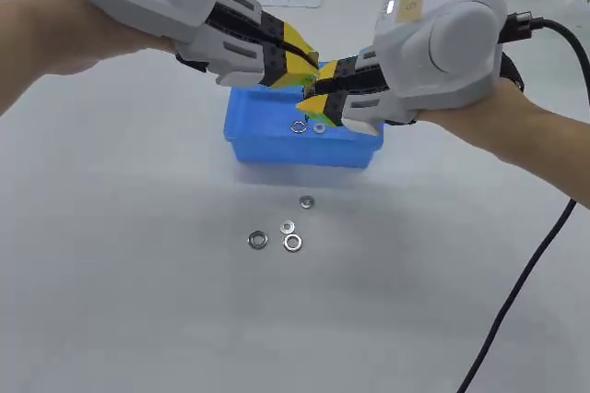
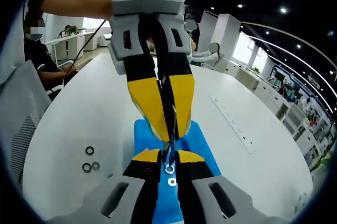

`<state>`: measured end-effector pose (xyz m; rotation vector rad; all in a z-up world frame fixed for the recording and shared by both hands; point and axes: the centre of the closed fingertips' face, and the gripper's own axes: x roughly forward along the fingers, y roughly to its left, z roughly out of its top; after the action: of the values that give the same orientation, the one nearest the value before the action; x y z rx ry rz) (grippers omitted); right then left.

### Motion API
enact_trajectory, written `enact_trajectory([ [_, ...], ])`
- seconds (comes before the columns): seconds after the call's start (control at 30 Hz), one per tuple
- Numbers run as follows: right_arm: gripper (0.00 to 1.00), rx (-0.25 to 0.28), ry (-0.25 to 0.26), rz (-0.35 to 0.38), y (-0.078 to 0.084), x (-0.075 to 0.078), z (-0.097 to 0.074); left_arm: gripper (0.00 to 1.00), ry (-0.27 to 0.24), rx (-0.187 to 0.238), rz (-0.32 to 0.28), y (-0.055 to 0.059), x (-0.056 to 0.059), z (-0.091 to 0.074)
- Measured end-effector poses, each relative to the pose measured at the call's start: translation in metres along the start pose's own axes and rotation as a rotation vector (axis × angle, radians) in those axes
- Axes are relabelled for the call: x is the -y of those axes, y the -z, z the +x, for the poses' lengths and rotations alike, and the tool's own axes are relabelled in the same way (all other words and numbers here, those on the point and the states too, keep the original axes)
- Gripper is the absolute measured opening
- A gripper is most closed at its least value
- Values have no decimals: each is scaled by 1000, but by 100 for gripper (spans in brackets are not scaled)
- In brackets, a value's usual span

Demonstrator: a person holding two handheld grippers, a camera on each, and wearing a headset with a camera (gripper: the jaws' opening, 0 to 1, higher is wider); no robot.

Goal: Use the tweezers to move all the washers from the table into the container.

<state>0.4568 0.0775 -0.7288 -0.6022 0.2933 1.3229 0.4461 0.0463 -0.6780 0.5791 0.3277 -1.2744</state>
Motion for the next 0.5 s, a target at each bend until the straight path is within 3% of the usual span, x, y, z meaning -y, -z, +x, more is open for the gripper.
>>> enact_trajectory([
  [0.1, 11, 34, -7, 5, -13, -4, -9, 6, -6, 27, 25, -13, 7, -12],
  [0.27, 11, 53, -17, -9, -28, -16, -20, 6, -26, 42, 38, -25, 18, -27],
  [0.5, 11, 32, -68, -66, -37, -48, -24, 5, -27, 44, 22, -27, 42, -39],
])
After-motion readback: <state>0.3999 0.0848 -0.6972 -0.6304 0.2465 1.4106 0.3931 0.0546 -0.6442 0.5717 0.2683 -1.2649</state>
